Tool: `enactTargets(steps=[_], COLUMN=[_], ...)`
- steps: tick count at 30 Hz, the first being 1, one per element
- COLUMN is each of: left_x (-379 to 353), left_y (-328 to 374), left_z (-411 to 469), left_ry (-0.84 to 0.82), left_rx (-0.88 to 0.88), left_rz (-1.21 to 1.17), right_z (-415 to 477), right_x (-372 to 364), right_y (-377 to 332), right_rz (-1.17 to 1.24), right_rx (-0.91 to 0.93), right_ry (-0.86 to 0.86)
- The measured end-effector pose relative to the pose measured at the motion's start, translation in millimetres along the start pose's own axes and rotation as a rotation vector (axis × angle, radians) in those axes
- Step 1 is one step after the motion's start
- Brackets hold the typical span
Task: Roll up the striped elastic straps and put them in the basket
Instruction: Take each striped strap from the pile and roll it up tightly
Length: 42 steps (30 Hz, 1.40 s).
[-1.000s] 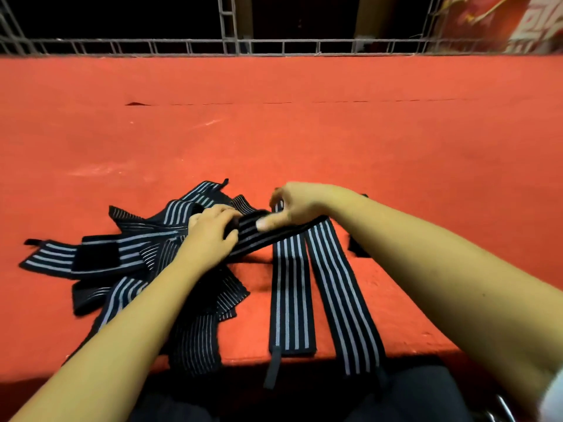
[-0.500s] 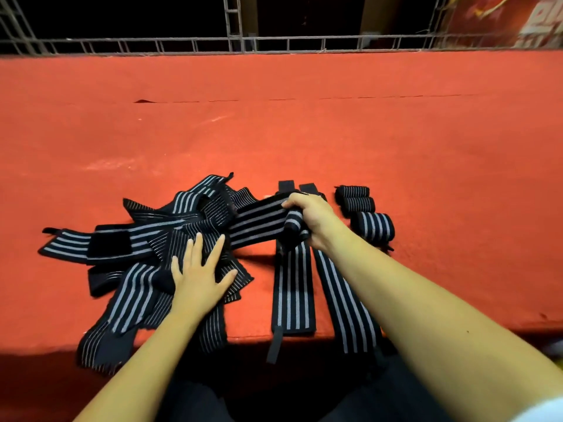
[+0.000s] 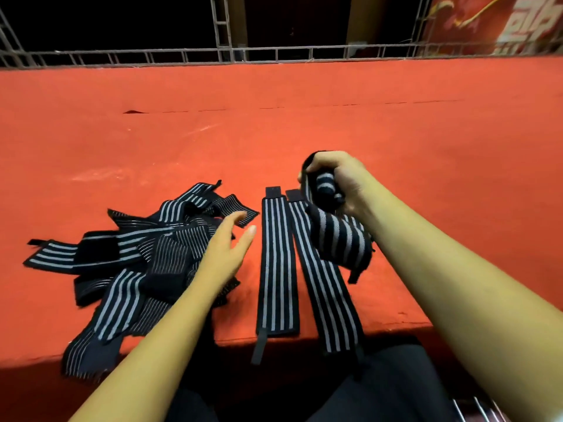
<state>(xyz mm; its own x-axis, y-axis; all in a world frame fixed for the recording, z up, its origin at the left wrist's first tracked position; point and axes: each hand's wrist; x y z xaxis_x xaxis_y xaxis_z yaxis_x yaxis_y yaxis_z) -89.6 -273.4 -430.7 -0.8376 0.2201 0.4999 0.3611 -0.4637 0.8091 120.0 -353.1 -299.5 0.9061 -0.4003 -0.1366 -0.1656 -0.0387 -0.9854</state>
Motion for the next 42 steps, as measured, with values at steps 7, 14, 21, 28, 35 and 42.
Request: enactTargets(steps=[7,14,21,28,35,42], left_x=[3,14,43,54,67,57], left_y=[90,66,18,-13,-17,1], left_z=[-15,-31,4,7,-13,-36], left_ry=[-0.339,-0.336,-0.403,-0.402,-0.218,-0.358], left_rx=[0.129,0.23,0.416,0.464,0.562,0.451], left_rz=[-0.663,-0.56,-0.276,-0.236,-0.534,-0.992], right_z=[-22,-19,-9,2,14,14], right_x=[-23,-9,9,17,21,-3], right_y=[-21,-16,1,2,13,6], right_rz=[-0.451,-1.097,-1.197,-1.063,-1.114,-0.519], right_rx=[0.106,0.173,-0.044,-0.219,-0.072,0.301], right_ry=[-0.193,-0.243,-0.506,-0.547,-0.442,-0.291])
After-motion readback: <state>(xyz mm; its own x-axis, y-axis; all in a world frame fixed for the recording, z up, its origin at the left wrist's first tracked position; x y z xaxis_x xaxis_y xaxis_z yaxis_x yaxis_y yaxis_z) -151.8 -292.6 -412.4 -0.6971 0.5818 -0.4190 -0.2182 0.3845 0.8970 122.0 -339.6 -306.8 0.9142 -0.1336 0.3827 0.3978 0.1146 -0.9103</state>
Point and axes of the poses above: each hand's wrist, its own z-axis towards the middle knuckle, its own x-axis out of the back of the hand, y = z × x, and after that the axes turned 3 degrees about y, right-handed
